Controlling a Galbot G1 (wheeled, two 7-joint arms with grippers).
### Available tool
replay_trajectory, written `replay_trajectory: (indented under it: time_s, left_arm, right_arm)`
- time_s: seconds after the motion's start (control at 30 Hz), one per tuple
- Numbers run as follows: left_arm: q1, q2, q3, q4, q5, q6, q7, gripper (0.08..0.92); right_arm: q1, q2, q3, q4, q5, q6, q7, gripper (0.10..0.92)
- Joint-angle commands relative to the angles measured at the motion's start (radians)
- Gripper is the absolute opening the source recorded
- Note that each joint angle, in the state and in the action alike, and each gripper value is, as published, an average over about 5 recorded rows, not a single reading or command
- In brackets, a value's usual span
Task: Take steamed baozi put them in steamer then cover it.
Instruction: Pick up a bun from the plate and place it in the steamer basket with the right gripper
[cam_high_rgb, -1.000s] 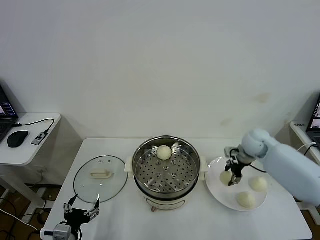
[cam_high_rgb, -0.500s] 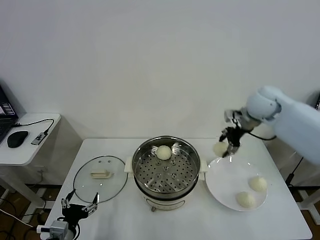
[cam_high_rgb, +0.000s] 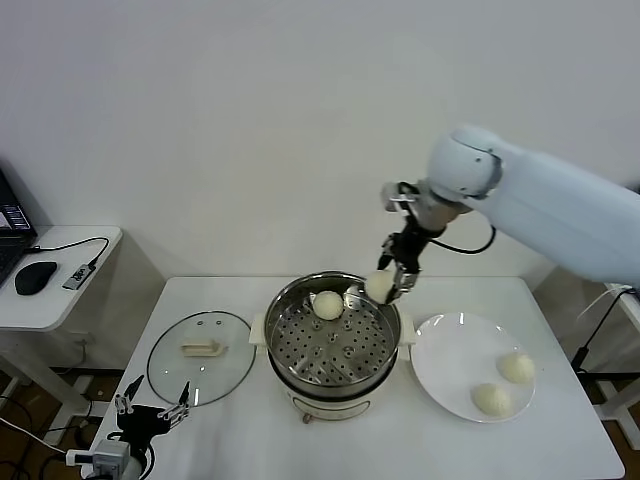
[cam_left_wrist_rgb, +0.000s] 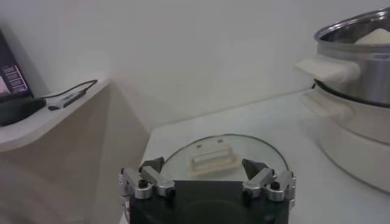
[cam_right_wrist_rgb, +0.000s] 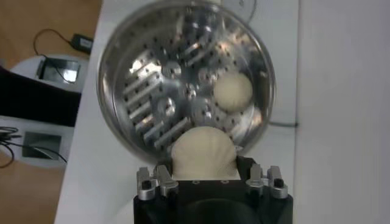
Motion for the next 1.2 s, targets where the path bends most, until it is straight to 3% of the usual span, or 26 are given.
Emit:
replay_trajectory:
  time_s: [0.03,0.47,1.2]
  left_arm:
    - [0.002,-0.001,-0.005,-0.007,-0.005,-0.001,0.000,0.823]
    - [0.004,-0.007,-0.008,-0.010,-0.014,0.000,0.002,0.823]
    - [-0.008,-0.011,-0.008,0.018,-0.019,-0.001,0.001,0.823]
  right_arm:
    - [-0.051,0.161,-0.032,-0.071,0.006,-0.023,0.003,0.636]
    - [-0.216,0.315,0.030,-0.199,-0.141,-0.002,0.034,0.636]
    - [-0.294,0.382,0.107,-0.292,-0.235,0.023,0.057,0.647]
